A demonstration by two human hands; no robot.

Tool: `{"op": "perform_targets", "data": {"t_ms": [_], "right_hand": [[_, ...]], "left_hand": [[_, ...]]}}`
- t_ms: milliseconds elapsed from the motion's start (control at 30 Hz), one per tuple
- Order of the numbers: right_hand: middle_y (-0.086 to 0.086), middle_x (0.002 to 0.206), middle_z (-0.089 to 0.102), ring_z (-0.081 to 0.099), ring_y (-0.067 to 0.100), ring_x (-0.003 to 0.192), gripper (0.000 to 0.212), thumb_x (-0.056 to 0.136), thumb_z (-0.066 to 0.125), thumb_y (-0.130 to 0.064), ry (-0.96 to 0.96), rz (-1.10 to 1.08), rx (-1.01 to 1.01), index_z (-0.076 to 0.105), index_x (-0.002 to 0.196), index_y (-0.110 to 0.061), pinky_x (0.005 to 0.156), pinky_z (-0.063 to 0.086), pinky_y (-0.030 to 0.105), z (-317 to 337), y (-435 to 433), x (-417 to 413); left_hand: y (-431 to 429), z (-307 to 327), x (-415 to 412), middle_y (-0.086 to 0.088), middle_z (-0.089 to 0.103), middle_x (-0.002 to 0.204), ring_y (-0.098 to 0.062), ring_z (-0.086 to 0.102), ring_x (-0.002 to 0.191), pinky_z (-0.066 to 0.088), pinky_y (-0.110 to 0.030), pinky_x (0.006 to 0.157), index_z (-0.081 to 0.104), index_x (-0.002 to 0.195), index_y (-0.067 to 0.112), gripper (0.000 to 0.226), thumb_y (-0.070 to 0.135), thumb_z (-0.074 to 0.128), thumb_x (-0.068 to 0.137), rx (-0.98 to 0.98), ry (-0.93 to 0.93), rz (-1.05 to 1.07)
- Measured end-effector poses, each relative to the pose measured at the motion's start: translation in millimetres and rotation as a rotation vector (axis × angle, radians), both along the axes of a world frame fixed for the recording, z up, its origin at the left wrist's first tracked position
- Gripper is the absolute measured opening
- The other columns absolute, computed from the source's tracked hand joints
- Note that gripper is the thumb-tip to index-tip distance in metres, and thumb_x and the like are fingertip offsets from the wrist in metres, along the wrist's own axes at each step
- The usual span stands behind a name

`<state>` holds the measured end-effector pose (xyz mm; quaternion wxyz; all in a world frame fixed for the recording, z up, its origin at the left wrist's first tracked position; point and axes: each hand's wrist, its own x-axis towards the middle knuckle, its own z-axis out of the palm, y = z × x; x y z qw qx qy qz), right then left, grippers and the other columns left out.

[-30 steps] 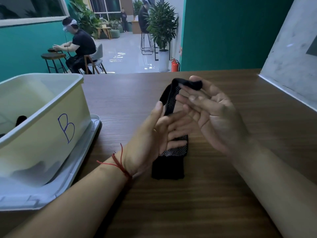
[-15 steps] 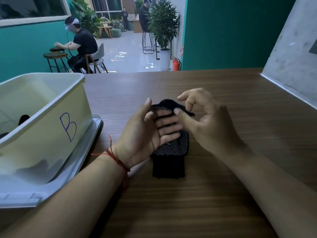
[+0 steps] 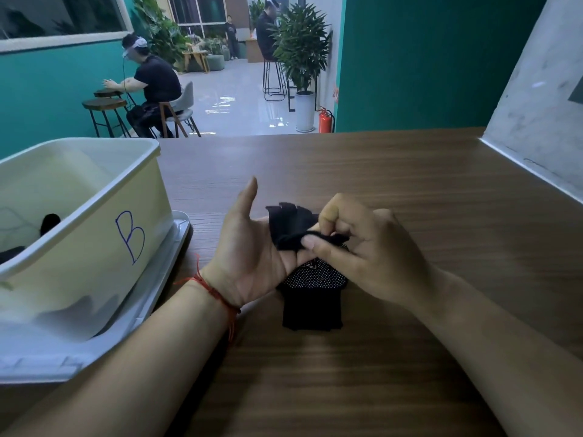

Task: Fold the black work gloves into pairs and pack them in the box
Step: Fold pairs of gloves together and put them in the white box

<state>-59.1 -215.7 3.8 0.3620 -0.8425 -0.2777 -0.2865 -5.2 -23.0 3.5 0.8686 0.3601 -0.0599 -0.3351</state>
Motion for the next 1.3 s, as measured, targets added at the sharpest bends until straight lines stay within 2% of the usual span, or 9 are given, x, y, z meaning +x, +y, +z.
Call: {"op": "perform_targets", "data": {"t_ms": [233,367,533,600,700,767,867,1167,1300], "right_hand": [[-0.011,0.099,0.080,0.076,0.005,0.093,0.024,0.093,0.079,-0.022,0.300,0.187,-0.270,0.056,0.086,-0.022,0.079,0.060,0.031,1,-2,-3],[-0.019,0.109,0.078,0.070,-0.004,0.108,0.025,0.090,0.080,-0.019,0.415,0.233,-0.359,0.057,0.082,-0.022,0.088,0.055,0.022,1,-3,-4],[-0.024,0.113,0.075,0.067,-0.001,0.111,0.024,0.088,0.082,-0.025,0.444,0.233,-0.409,0.059,0.083,-0.027,0.088,0.050,0.020,2,-4,-3],[-0.024,0.114,0.074,0.067,0.000,0.113,0.021,0.087,0.082,-0.024,0.459,0.237,-0.412,0.062,0.087,-0.028,0.089,0.051,0.021,2,-4,-3],[-0.024,0.113,0.073,0.067,0.006,0.113,0.020,0.086,0.082,-0.022,0.469,0.241,-0.416,0.067,0.095,-0.031,0.093,0.054,0.031,2,-2,-2],[-0.022,0.113,0.073,0.067,0.010,0.114,0.022,0.086,0.081,-0.022,0.490,0.248,-0.411,0.070,0.102,-0.033,0.094,0.055,0.034,1,-2,-2],[-0.019,0.113,0.073,0.067,0.011,0.114,0.026,0.087,0.081,-0.022,0.496,0.261,-0.400,0.073,0.109,-0.034,0.095,0.055,0.034,0,-3,-1],[-0.022,0.108,0.078,0.071,0.004,0.112,0.021,0.082,0.082,-0.018,0.457,0.263,-0.353,0.084,0.099,-0.031,0.095,0.058,0.034,-2,-5,2],[-0.028,0.107,0.077,0.070,-0.002,0.110,0.020,0.079,0.079,-0.025,0.426,0.228,-0.400,0.083,0.096,-0.036,0.092,0.058,0.036,-1,-4,1]], "left_hand": [[2,2,4,-0.003,0.066,0.088,0.003,0.043,0.137,0.033,-0.020,0.118,0.073,0.093,-0.009,0.084,0.072,0.051,0.096,-0.048,0.089,-0.005],[-1,3,1,-0.002,0.055,0.079,-0.027,0.062,0.101,0.049,-0.041,0.097,0.063,0.070,0.007,0.075,0.074,0.044,0.097,0.076,-0.014,0.007],[-8,2,2,0.002,0.007,0.100,-0.030,0.057,0.099,0.059,-0.040,0.091,0.014,0.090,0.024,0.057,0.065,0.052,0.098,0.161,-0.003,0.132],[-12,6,-2,-0.002,0.014,0.094,-0.029,0.055,0.098,0.060,-0.036,0.088,0.013,0.088,0.024,0.052,0.058,0.049,0.103,0.194,0.000,0.136],[-17,5,2,-0.006,0.041,0.084,-0.026,0.059,0.078,0.055,-0.033,0.083,0.042,0.082,0.014,0.040,0.046,0.050,0.106,0.267,0.018,0.207],[-15,2,5,-0.012,0.063,0.124,-0.031,0.063,0.112,0.045,-0.039,0.105,0.060,0.125,0.003,0.044,0.040,0.056,0.103,0.515,-0.136,0.285],[-10,-6,13,0.002,0.041,0.164,-0.014,0.041,0.148,0.030,-0.024,0.112,0.037,0.162,0.018,0.058,0.032,0.050,0.108,0.895,-0.414,0.433],[-5,-11,17,-0.001,0.044,0.160,-0.019,0.050,0.139,0.039,-0.041,0.121,0.033,0.164,0.031,0.076,0.022,0.054,0.091,1.019,-0.461,0.349],[-7,-17,21,0.011,0.057,0.122,-0.002,0.058,0.091,0.050,-0.016,0.080,0.031,0.164,0.031,0.073,0.002,0.046,0.098,1.017,-0.483,0.369]]}}
